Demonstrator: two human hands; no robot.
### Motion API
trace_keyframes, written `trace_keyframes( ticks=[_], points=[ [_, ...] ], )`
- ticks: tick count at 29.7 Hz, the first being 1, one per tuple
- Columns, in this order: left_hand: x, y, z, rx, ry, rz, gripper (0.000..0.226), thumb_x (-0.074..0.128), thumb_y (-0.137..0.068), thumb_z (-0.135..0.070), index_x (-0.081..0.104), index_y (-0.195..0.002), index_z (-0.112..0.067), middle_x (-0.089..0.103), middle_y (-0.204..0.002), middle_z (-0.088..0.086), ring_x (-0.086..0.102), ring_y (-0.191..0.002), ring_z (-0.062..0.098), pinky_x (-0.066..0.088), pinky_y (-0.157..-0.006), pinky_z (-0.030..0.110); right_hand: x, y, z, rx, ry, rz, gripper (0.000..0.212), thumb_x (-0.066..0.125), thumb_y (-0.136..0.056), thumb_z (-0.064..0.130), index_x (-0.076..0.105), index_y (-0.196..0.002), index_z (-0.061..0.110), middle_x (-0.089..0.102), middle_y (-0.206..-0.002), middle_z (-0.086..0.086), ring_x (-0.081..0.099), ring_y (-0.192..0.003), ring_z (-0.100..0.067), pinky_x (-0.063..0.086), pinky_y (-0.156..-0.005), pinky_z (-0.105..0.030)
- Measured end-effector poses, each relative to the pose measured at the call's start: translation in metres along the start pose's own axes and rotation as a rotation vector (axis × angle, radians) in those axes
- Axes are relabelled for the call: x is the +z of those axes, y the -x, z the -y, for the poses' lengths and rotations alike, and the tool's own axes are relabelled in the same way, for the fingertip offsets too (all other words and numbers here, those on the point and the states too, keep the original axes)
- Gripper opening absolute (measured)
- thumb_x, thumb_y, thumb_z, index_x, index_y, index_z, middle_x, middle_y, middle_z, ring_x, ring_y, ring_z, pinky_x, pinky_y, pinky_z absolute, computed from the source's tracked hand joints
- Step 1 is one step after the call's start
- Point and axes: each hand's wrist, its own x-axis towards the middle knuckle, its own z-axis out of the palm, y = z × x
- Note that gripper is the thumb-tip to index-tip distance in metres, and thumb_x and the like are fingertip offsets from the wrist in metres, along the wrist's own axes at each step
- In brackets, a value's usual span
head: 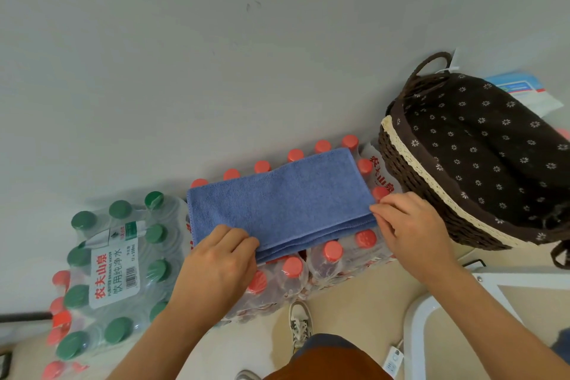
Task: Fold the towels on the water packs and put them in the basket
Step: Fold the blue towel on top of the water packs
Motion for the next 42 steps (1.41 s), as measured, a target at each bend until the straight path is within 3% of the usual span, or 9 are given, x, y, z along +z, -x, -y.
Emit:
trace_keyframes(
  ticks=[5, 10, 13, 20, 23, 26, 31, 36, 42],
  points=[
    [0.01, 0.004, 0.003, -0.018, 0.017, 0.096, 0.014, 0.055, -0.083, -0.02, 0.069, -0.085, -0.016, 0.061, -0.078, -0.001, 0.056, -0.069, 0.023, 0.05, -0.055, 0.037, 0.002, 0.003, 0.0, -0.019, 0.036, 0.001, 0.021, 0.078, -0.07, -0.002, 0.072, -0.089, 0.004, 0.065, -0.082, -0.007, 0.06, -0.072, -0.029, 0.048, -0.056, -0.041],
    [0.009, 0.002, 0.0, -0.043, -0.014, 0.226, 0.031, 0.048, -0.079, -0.037, 0.065, -0.101, -0.024, 0.058, -0.082, -0.003, 0.056, -0.069, 0.02, 0.047, -0.053, 0.033, 0.005, 0.007, 0.001, -0.031, 0.081, 0.007, 0.018, 0.072, -0.075, 0.001, 0.07, -0.092, 0.008, 0.06, -0.079, -0.006, 0.055, -0.07, -0.028, 0.041, -0.058, -0.039],
    [0.009, -0.002, -0.002, -0.048, -0.024, 0.24, 0.025, 0.051, -0.078, -0.034, 0.066, -0.096, -0.024, 0.056, -0.08, -0.004, 0.055, -0.067, 0.02, 0.046, -0.051, 0.033, 0.005, 0.009, 0.0, -0.049, 0.067, 0.034, 0.016, 0.067, -0.079, 0.008, 0.07, -0.095, 0.01, 0.06, -0.082, -0.003, 0.055, -0.075, -0.025, 0.039, -0.063, -0.036],
    [0.009, -0.044, -0.036, 0.056, 0.084, 0.122, 0.018, 0.053, -0.085, -0.03, 0.067, -0.08, -0.02, 0.059, -0.078, -0.003, 0.055, -0.066, 0.019, 0.047, -0.052, 0.032, 0.003, 0.005, -0.01, -0.103, -0.051, 0.104, 0.023, 0.07, -0.083, 0.013, 0.07, -0.105, 0.008, 0.063, -0.104, -0.005, 0.06, -0.088, -0.024, 0.053, -0.077, -0.038],
    [0.021, -0.075, -0.064, 0.107, 0.101, 0.138, 0.008, 0.064, -0.079, -0.027, 0.064, -0.075, -0.02, 0.056, -0.073, -0.003, 0.053, -0.064, 0.018, 0.046, -0.05, 0.032, 0.006, 0.001, -0.012, -0.135, -0.02, 0.124, 0.021, 0.063, -0.084, 0.018, 0.071, -0.101, 0.008, 0.066, -0.098, -0.003, 0.063, -0.079, -0.025, 0.055, -0.07, -0.037],
    [0.033, -0.095, -0.081, 0.076, 0.066, 0.203, 0.018, 0.073, -0.07, -0.033, 0.062, -0.073, -0.019, 0.055, -0.067, -0.003, 0.052, -0.058, 0.018, 0.041, -0.045, 0.028, 0.01, 0.0, -0.012, -0.143, 0.023, 0.1, 0.012, 0.061, -0.085, 0.015, 0.071, -0.089, 0.01, 0.065, -0.089, -0.003, 0.062, -0.066, -0.025, 0.053, -0.058, -0.037],
    [0.038, -0.101, -0.084, 0.026, 0.05, 0.23, 0.024, 0.082, -0.062, -0.025, 0.059, -0.065, -0.019, 0.052, -0.062, -0.003, 0.05, -0.052, 0.018, 0.03, -0.041, 0.025, 0.009, -0.005, -0.005, -0.071, 0.074, -0.008, 0.023, 0.049, -0.092, 0.02, 0.062, -0.075, 0.011, 0.059, -0.077, -0.005, 0.051, -0.048, -0.021, 0.045, -0.042, -0.033],
    [0.039, -0.102, -0.084, 0.061, 0.055, 0.195, 0.025, 0.082, -0.056, -0.015, 0.059, -0.064, -0.02, 0.05, -0.062, -0.004, 0.045, -0.052, 0.016, 0.026, -0.045, 0.025, 0.005, -0.003, -0.004, -0.088, 0.056, -0.04, 0.017, 0.052, -0.089, 0.015, 0.062, -0.076, 0.009, 0.057, -0.075, -0.004, 0.052, -0.057, -0.021, 0.044, -0.054, -0.034],
    [0.037, -0.101, -0.091, 0.045, 0.079, 0.371, 0.019, 0.077, -0.058, -0.021, 0.06, -0.066, -0.024, 0.053, -0.065, -0.007, 0.052, -0.055, 0.016, 0.03, -0.043, 0.024, 0.0, -0.004, 0.004, 0.109, -0.011, 0.227, 0.017, 0.05, -0.081, 0.028, 0.06, -0.075, 0.016, 0.052, -0.09, 0.002, 0.056, -0.079, -0.018, 0.042, -0.065, -0.032]
  ],
)
